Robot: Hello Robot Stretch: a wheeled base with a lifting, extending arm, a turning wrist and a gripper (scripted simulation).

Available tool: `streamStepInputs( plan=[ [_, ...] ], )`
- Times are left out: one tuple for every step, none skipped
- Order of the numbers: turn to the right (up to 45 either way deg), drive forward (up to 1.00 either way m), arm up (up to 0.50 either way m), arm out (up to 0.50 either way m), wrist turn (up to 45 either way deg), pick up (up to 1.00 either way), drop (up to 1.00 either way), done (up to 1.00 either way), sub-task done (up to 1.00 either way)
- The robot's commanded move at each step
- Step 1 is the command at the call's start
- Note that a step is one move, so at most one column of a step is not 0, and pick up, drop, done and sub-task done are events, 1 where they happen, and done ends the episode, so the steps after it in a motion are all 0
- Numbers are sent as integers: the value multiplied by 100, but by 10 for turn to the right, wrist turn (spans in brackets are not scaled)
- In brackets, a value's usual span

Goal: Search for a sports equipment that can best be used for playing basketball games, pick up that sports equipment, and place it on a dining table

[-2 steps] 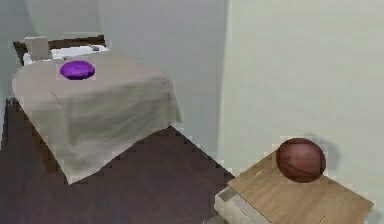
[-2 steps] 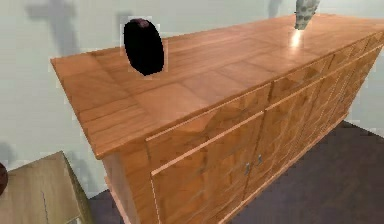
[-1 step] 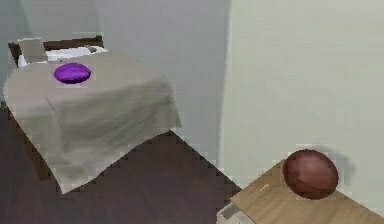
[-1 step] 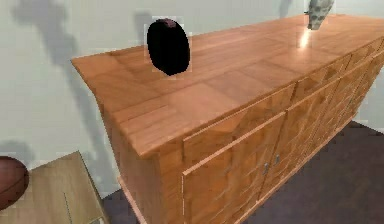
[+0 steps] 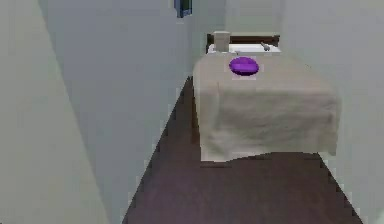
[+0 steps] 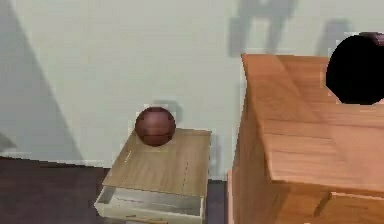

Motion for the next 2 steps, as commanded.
streamStepInputs(
  plan=[
    [450, 0, 0, 0, 0, 0, 0, 0, 0],
    [240, 0, 0, 0, 0, 0, 0, 0, 0]
  ],
)
